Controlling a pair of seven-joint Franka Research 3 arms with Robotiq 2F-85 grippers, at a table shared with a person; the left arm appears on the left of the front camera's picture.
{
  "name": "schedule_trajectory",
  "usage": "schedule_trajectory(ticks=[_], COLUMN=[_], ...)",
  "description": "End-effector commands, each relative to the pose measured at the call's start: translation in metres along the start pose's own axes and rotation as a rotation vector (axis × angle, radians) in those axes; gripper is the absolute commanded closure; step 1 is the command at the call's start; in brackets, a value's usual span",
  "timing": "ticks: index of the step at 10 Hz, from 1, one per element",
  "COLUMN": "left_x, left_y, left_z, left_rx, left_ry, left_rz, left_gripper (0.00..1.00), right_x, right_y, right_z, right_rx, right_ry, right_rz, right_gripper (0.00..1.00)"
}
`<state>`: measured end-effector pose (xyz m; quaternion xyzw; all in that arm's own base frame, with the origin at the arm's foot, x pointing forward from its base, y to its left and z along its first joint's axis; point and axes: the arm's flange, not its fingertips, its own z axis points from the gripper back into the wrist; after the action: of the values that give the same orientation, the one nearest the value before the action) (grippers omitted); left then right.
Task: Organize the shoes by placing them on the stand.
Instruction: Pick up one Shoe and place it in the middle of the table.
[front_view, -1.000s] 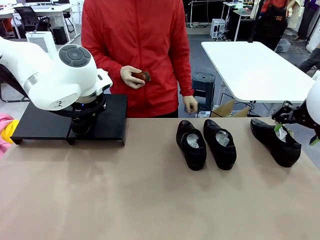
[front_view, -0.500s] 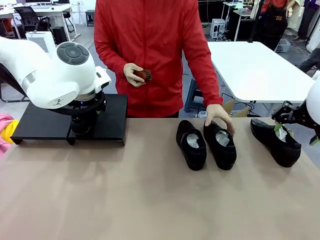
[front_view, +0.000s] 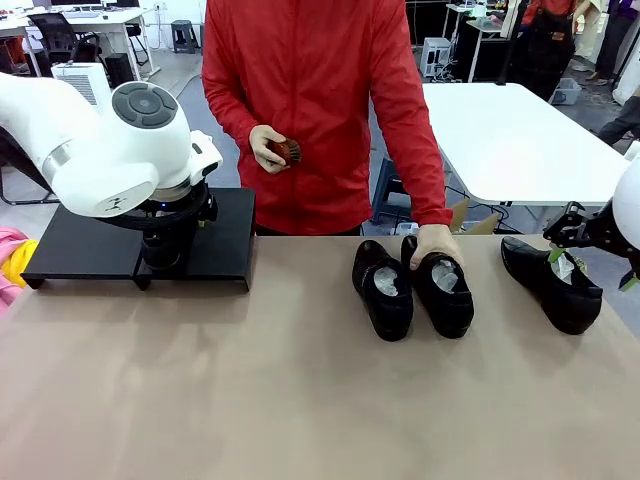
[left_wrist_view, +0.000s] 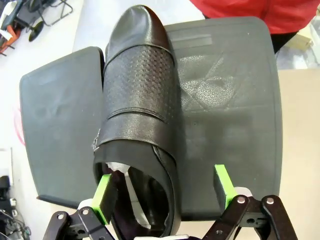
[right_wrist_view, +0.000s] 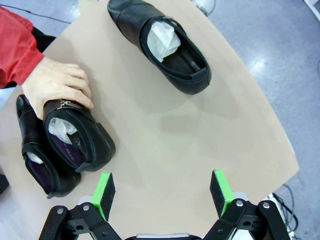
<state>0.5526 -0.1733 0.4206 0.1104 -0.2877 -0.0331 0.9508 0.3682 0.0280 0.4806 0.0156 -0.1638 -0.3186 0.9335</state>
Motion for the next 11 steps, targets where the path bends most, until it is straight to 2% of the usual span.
schedule_trajectory(ticks=[1, 6, 8, 10, 11], left_x=[0.002, 0.0, -0.003, -0.013, -0.023], left_y=[0.001, 0.0, 0.006, 0.013, 0.012], left_z=[0.0, -0.001, 0.047, 0.098, 0.119], left_rx=[0.002, 0.0, -0.026, 0.037, 0.026], left_ry=[-0.004, 0.0, -0.078, -0.204, -0.254], left_rz=[-0.002, 0.0, 0.015, 0.049, 0.037], left_gripper=[0.01, 0.01, 0.01, 0.01, 0.01], right_x=[0.0, 0.0, 0.0, 0.0, 0.0], right_y=[0.001, 0.001, 0.001, 0.001, 0.001], right_z=[0.001, 0.001, 0.001, 0.001, 0.001], right_rx=[-0.002, -0.002, -0.002, -0.002, -0.002], right_ry=[-0.004, -0.004, -0.004, -0.004, -0.004], right_rz=[0.007, 0.007, 0.007, 0.007, 0.007], right_gripper=[0.0, 0.0, 0.0, 0.0, 0.0])
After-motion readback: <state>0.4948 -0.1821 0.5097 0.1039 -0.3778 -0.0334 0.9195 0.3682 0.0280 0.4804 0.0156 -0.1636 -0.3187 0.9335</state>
